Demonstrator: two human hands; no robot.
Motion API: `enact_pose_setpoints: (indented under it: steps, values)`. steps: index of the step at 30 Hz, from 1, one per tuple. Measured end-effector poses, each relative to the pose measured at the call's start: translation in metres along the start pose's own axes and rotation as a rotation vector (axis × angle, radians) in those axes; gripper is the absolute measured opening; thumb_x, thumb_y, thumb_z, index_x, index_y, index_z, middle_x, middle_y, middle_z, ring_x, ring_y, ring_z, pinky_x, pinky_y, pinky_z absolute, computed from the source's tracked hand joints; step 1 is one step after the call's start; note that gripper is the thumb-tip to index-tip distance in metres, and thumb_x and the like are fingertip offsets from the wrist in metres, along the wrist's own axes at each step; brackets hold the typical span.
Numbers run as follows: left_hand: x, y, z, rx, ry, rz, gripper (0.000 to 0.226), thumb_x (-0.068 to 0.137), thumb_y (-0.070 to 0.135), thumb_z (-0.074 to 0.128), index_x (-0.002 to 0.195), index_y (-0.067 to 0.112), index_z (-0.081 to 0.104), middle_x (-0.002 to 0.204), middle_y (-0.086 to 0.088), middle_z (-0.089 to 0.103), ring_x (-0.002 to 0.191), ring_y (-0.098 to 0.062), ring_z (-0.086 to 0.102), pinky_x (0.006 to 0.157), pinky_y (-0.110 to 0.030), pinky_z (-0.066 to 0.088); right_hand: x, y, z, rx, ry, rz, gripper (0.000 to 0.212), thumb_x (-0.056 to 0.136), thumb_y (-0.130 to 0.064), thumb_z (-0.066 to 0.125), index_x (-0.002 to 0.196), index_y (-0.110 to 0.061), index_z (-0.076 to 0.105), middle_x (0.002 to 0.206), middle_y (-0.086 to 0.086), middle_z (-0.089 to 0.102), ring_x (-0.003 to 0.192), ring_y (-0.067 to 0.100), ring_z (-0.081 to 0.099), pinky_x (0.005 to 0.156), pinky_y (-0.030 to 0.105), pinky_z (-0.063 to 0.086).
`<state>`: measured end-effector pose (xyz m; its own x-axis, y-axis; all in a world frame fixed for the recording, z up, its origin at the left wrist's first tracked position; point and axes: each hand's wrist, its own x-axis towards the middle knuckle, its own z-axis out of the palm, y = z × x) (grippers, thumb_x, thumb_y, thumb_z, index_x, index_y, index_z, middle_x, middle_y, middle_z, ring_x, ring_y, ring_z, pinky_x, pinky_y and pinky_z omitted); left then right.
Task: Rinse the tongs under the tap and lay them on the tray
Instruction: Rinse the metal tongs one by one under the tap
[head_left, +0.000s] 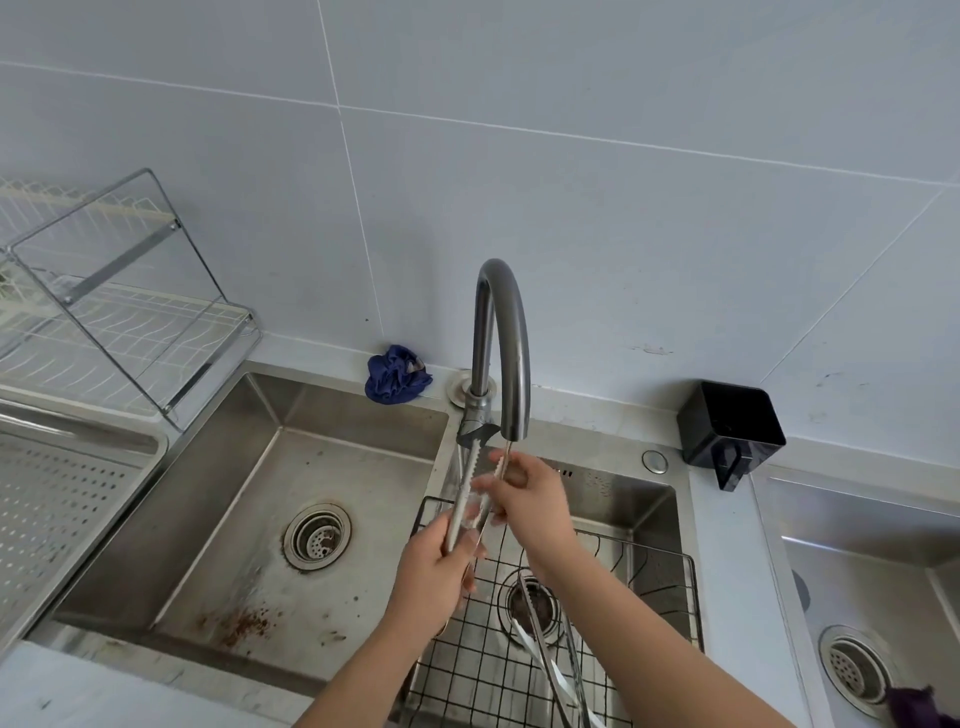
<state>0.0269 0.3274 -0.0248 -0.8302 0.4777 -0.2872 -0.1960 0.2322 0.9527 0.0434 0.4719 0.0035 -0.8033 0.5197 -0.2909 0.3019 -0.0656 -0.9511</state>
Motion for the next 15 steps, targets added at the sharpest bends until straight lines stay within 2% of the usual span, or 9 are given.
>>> enact_pose_setpoints:
  steps: [1,4,5,7,8,10,12,15]
  values:
    - [0.000,-0.001,-0.001,-0.007,0.018,-0.010,0.028,0.100,0.013,0.057,0.112,0.035,0.067,0.080,-0.009,0.070,0.051,-0.014,0.060,0.045,-0.022,0.047,-0.002,-0.001,0.000,-0.041,-0.016,0.005,0.005,0.099,-0.014,0.062,0.099,-0.016,0.067,0.080,0.003,0.079,0.052,0.009,0.063,0.047,0.023,0.049]
    - [-0.003,-0.009,0.000,0.082,0.036,0.009,0.021,0.099,0.016,0.060,0.099,0.034,0.071,0.069,-0.004,0.064,0.051,-0.015,0.062,0.046,-0.022,0.048,0.007,-0.008,-0.008,-0.191,0.070,0.039,0.042,0.107,-0.038,0.046,0.084,-0.008,0.066,0.069,0.006,0.077,0.042,0.015,0.055,0.038,0.024,0.041]
    - [-0.004,-0.010,0.002,0.101,0.050,0.023,0.021,0.098,0.018,0.061,0.093,0.036,0.071,0.065,0.000,0.061,0.051,-0.014,0.063,0.046,-0.022,0.047,0.011,-0.011,-0.011,-0.194,0.089,0.052,0.046,0.107,-0.038,0.044,0.082,-0.007,0.066,0.068,0.008,0.077,0.042,0.015,0.056,0.039,0.024,0.041]
    - [-0.004,-0.009,0.006,0.110,0.084,0.038,0.018,0.096,0.021,0.064,0.089,0.036,0.071,0.062,0.002,0.058,0.052,-0.014,0.061,0.047,-0.024,0.047,0.010,-0.014,-0.010,-0.077,0.047,0.064,0.031,0.107,-0.025,0.048,0.089,-0.007,0.067,0.074,0.009,0.078,0.045,0.012,0.058,0.043,0.025,0.046]
    - [-0.002,-0.008,0.006,0.118,0.100,0.045,0.015,0.096,0.021,0.064,0.090,0.033,0.070,0.063,-0.001,0.058,0.053,-0.016,0.060,0.048,-0.027,0.048,0.006,-0.013,-0.006,-0.011,-0.007,0.070,0.018,0.104,-0.014,0.051,0.097,-0.008,0.066,0.076,0.007,0.078,0.047,0.010,0.059,0.045,0.024,0.049]
    - [0.003,-0.005,0.005,0.163,0.116,0.071,0.006,0.095,0.020,0.065,0.090,0.021,0.068,0.068,-0.009,0.061,0.055,-0.025,0.059,0.050,-0.037,0.051,-0.002,-0.008,0.000,0.041,-0.066,0.065,0.019,0.098,0.001,0.051,0.106,-0.010,0.064,0.072,-0.001,0.076,0.048,0.007,0.062,0.047,0.024,0.052]
    - [0.004,-0.003,0.004,0.258,0.129,0.122,0.010,0.094,0.019,0.066,0.085,0.017,0.065,0.071,-0.014,0.062,0.062,-0.033,0.061,0.057,-0.045,0.053,-0.003,-0.005,0.001,-0.032,-0.013,0.050,0.012,0.099,-0.004,0.053,0.097,-0.007,0.065,0.059,-0.004,0.071,0.043,0.009,0.059,0.042,0.026,0.051]
    - [-0.002,-0.001,0.009,0.323,0.159,0.171,0.012,0.093,0.019,0.068,0.082,0.022,0.065,0.070,-0.008,0.060,0.065,-0.029,0.061,0.059,-0.042,0.053,0.003,-0.011,-0.002,-0.158,0.121,0.038,0.033,0.104,-0.025,0.052,0.078,-0.008,0.063,0.044,-0.003,0.061,0.035,0.013,0.055,0.035,0.025,0.043]
